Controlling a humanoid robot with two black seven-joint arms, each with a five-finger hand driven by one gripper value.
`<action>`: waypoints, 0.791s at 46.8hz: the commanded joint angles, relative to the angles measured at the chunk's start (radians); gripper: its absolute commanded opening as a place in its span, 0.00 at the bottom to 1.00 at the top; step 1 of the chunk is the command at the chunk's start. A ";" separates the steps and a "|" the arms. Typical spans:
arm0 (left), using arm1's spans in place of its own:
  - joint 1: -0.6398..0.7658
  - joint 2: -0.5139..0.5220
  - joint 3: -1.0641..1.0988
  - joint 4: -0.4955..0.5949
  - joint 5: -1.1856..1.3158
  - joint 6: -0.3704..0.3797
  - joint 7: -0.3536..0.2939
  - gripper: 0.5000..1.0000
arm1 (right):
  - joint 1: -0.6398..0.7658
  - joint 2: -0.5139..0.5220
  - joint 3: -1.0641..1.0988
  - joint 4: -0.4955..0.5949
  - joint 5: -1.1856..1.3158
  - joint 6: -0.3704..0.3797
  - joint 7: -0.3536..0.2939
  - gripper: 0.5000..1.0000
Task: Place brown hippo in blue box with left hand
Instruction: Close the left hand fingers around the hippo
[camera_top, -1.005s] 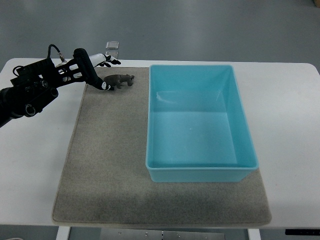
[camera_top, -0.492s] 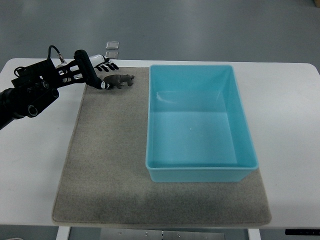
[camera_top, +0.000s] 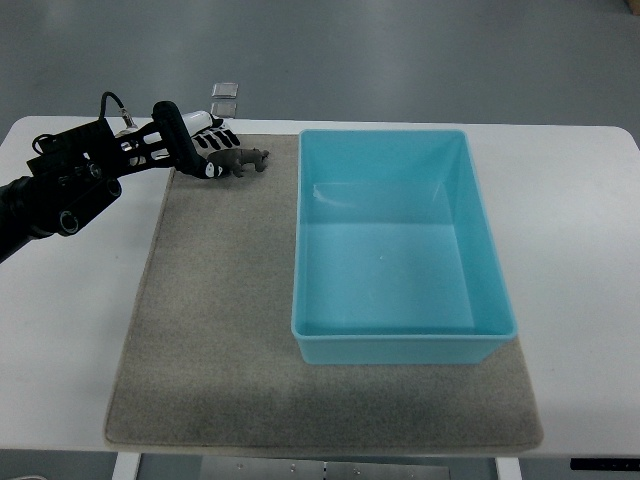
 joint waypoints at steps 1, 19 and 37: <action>0.001 0.000 0.000 0.000 0.000 0.000 0.000 0.43 | 0.000 0.000 0.000 0.000 0.001 -0.001 0.000 0.87; 0.003 0.000 0.000 0.000 0.000 -0.002 0.000 0.23 | 0.000 0.000 0.000 0.000 0.000 -0.001 0.000 0.87; -0.002 0.000 -0.001 0.000 -0.003 -0.017 0.005 0.00 | 0.000 0.000 0.000 0.000 0.000 0.000 0.000 0.87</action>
